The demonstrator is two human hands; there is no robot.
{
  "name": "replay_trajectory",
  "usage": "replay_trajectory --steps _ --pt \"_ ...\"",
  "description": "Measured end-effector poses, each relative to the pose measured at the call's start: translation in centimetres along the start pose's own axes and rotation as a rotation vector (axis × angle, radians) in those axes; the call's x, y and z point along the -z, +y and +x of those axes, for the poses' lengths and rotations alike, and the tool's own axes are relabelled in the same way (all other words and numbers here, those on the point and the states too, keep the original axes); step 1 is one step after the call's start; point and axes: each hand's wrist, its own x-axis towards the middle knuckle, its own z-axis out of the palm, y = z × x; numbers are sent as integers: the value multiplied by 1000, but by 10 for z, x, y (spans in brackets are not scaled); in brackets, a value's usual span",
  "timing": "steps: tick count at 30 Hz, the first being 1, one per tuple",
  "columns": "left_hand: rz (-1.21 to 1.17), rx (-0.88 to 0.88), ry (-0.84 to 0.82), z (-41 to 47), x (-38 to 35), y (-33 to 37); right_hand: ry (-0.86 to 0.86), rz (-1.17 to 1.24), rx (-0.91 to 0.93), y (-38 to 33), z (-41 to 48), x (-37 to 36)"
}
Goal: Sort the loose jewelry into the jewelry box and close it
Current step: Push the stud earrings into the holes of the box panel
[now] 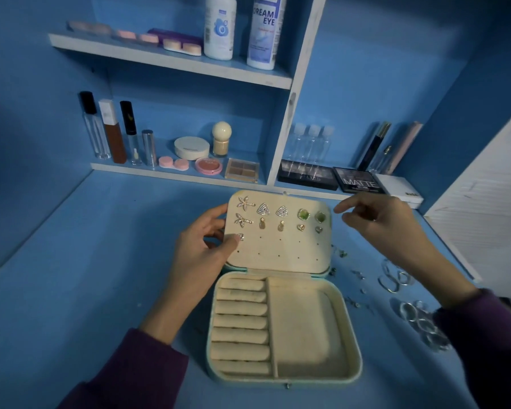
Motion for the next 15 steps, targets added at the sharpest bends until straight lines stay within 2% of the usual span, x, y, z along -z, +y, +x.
replay_trajectory --steps 6,11,15 --pt "-2 -2 4 0 -1 -1 -107 -220 -53 38 6 13" --pt "-2 4 -3 1 -2 -3 -243 -314 17 51 5 10" --pt "-6 0 3 2 -2 -3 -286 -336 73 54 5 3"
